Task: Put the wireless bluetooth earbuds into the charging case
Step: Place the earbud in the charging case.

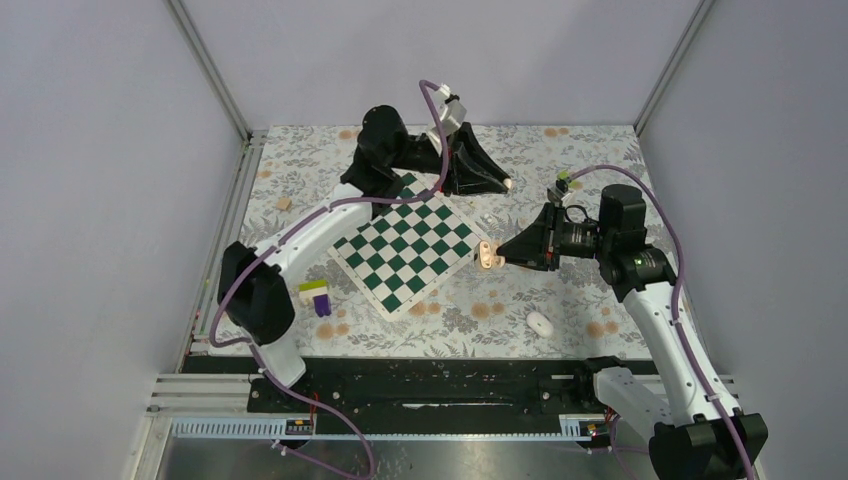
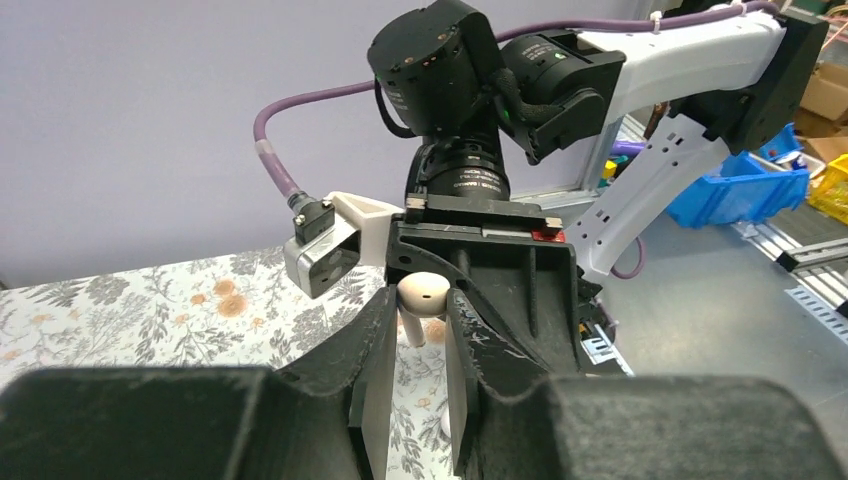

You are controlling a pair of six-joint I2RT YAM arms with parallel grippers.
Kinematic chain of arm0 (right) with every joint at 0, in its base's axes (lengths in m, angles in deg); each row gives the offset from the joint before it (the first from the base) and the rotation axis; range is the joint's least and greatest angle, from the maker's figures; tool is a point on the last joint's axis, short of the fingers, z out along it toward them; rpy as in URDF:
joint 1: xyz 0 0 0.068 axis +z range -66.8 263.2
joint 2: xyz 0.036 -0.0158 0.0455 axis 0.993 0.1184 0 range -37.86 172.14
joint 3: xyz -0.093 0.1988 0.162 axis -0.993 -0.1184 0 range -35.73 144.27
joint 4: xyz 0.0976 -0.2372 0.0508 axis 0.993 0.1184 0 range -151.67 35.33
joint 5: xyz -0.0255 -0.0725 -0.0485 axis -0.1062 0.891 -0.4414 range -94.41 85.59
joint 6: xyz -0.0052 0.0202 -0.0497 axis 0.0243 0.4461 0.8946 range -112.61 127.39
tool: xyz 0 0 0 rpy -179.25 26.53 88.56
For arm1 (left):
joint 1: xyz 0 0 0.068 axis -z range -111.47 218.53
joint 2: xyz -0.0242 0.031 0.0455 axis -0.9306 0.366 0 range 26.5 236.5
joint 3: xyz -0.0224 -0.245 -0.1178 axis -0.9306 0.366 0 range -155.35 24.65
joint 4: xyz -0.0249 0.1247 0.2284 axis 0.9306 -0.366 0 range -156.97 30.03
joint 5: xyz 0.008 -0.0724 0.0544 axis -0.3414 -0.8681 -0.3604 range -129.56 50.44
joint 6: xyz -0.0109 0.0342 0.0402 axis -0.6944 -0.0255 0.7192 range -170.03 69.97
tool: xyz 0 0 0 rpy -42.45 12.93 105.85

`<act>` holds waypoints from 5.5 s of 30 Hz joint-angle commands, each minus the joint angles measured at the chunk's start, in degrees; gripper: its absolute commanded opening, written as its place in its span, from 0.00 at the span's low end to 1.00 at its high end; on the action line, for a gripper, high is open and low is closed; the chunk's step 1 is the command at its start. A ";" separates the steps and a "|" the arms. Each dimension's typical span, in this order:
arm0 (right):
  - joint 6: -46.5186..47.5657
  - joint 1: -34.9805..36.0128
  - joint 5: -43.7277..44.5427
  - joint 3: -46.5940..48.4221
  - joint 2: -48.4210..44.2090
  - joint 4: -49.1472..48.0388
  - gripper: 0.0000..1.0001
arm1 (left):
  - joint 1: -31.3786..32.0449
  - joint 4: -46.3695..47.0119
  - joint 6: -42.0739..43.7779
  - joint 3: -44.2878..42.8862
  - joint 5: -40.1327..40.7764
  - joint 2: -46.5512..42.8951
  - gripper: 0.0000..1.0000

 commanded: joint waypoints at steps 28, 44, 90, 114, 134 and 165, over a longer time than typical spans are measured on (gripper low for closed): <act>30.71 -0.21 19.36 36.06 21.78 41.60 0.00 | -1.30 8.66 17.23 14.22 8.21 -8.95 0.00; 29.05 -0.21 17.44 43.33 31.05 36.51 0.00 | -3.70 13.53 11.77 13.17 5.97 -5.23 0.00; 26.41 1.61 15.08 44.40 30.61 33.60 0.00 | -4.98 32.63 -3.20 18.83 8.17 -0.45 0.00; 26.06 1.61 15.03 44.84 30.23 33.43 0.00 | -4.93 36.29 -6.37 20.10 8.04 2.01 0.00; 24.74 1.56 13.17 45.15 29.17 31.94 0.00 | -5.04 37.83 -7.33 20.99 7.86 2.54 0.00; 13.62 1.60 8.93 38.37 27.65 18.52 0.00 | -6.91 47.38 -14.21 24.01 8.34 3.13 0.00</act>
